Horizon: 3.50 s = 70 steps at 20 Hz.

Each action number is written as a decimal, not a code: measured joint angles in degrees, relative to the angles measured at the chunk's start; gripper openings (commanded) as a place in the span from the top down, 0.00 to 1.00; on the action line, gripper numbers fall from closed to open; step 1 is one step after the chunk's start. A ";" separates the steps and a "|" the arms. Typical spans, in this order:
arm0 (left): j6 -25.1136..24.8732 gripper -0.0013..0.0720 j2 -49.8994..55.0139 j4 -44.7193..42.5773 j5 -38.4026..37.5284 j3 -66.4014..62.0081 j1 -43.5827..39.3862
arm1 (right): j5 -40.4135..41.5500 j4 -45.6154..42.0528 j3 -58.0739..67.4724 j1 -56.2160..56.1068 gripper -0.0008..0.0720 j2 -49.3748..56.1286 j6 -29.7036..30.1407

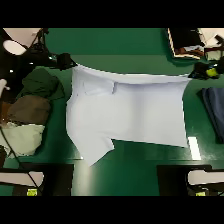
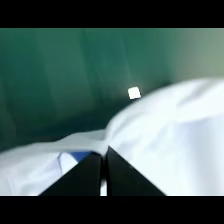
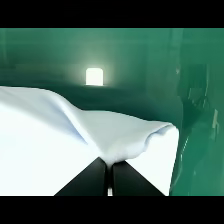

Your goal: Fold the shirts.

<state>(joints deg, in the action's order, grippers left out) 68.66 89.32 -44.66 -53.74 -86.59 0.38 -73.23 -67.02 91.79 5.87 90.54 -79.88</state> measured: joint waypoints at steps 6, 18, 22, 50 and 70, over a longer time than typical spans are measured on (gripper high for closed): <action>-6.64 0.95 4.61 -0.61 6.25 -5.09 0.35 | 9.64 -0.17 -0.63 0.09 0.97 2.95 -0.81; -8.15 0.37 5.44 -11.76 -11.56 3.82 2.56 | 10.82 -2.86 -18.60 -2.36 0.95 -4.11 0.74; -3.37 0.10 5.38 -12.31 -12.63 5.77 2.71 | 10.60 -0.20 -20.11 -2.05 0.45 -4.50 0.85; 14.05 0.58 -32.85 -7.93 -11.23 60.37 -5.81 | 1.09 1.51 -30.27 8.26 0.58 -25.24 1.99; 10.56 0.95 -33.24 -4.24 -7.93 54.40 -7.06 | -6.91 -2.38 -56.70 24.41 0.27 -25.42 8.50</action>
<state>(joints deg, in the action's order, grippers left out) 79.22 56.07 -48.90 -61.67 -32.18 -6.68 -80.14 -69.41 35.09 30.28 65.12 -71.37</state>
